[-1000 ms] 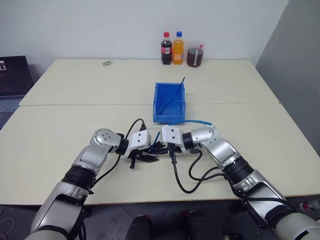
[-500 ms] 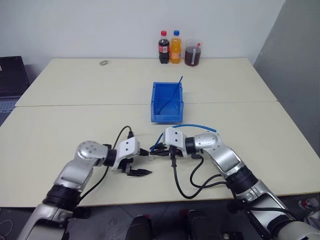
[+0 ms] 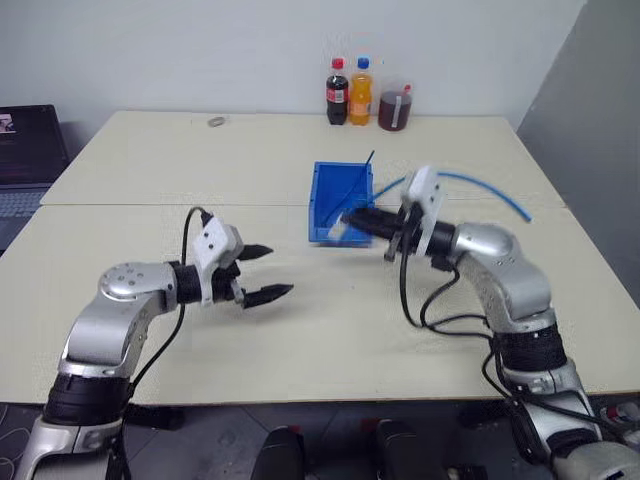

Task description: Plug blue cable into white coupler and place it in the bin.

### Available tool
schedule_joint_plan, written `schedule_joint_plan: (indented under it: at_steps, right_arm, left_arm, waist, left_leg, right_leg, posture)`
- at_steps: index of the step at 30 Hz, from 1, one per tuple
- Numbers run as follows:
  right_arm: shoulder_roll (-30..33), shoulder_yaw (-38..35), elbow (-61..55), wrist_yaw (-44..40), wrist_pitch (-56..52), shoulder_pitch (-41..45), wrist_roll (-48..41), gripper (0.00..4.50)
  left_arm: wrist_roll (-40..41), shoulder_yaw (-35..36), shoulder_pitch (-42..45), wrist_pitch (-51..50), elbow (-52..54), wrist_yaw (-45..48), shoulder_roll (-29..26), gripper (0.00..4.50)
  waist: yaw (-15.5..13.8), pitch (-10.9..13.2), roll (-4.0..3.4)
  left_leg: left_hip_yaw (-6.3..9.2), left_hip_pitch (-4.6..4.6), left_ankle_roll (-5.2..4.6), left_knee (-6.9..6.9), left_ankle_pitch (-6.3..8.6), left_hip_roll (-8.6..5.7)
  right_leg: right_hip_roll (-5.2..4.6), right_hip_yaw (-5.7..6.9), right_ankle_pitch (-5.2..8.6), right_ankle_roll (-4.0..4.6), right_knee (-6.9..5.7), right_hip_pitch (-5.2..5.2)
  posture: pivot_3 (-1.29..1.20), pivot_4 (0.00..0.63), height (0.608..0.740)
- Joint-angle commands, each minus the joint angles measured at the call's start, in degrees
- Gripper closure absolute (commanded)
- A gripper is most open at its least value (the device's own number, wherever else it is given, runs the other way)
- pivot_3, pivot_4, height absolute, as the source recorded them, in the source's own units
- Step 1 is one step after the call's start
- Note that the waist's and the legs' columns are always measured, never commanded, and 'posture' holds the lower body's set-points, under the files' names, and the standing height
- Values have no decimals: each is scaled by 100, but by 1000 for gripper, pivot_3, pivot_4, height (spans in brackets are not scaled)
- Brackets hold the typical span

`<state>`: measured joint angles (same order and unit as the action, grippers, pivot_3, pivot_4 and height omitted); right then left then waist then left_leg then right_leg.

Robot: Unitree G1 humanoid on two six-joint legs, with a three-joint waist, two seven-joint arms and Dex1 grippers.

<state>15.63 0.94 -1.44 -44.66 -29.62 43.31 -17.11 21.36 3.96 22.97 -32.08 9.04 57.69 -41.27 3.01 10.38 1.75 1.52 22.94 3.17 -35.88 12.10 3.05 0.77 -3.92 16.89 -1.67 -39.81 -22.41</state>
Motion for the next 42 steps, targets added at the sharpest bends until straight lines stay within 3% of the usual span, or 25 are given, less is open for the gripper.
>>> schedule_joint_plan:
  at_steps: [1,4,10,21,26,34,42]
  right_arm:
    - [-149,-194,1156,403,212,820,49,4390]
    - [-316,-135,2484,665,371,1622,288,4390]
    - [-213,297,4431,267,944,2635,858,2663]
    - [1423,1537,3898,-2441,1175,2454,1659,38]
    - [1806,1401,3321,-2788,1013,2166,1514,38]
    - [1868,-148,443,-1641,-433,-32,367,38]
    - [1819,-638,-972,-746,-1210,-1178,-111,38]
  left_arm:
    - [72,-8,351,-201,102,-265,40,0]
    - [-15,-141,588,-208,-44,-364,88,0]
    - [-138,-349,708,-137,-152,-394,82,0]
    - [-374,-277,652,-24,-310,-548,-57,0]
    - [-639,-231,600,301,-602,-722,-139,0]
    - [-913,384,135,679,-776,-1629,-103,0]
    - [-400,667,27,537,-839,-1376,-41,0]
  waist:
    - [43,0,0]
    - [74,1,0]
    - [56,0,0]
    - [-28,5,-7]
    - [-16,5,-7]
    - [-35,5,-8]
    - [-59,5,-7]
  left_leg:
    - [-2,-2,0,1,0,1]
    - [-8,2,0,13,0,1]
    - [-10,92,1,7,-1,1]
    - [-8,144,5,-2,2,-28]
    - [-1,142,5,-6,1,-27]
    - [9,143,5,-14,1,-26]
    - [8,129,5,-20,1,-31]
  right_leg:
    - [1,-2,0,1,0,0]
    - [4,-9,1,4,5,-11]
    - [3,-8,-17,34,-9,-102]
    - [-26,-6,-18,33,18,-120]
    - [-23,1,-17,33,12,-118]
    - [-28,4,-17,33,-6,-115]
    - [-29,4,-20,20,-11,-102]
  posture:
    - [0,150,740]
    - [0,150,740]
    - [0,150,740]
    - [0,150,740]
    - [0,150,740]
    - [0,150,740]
    - [0,150,740]
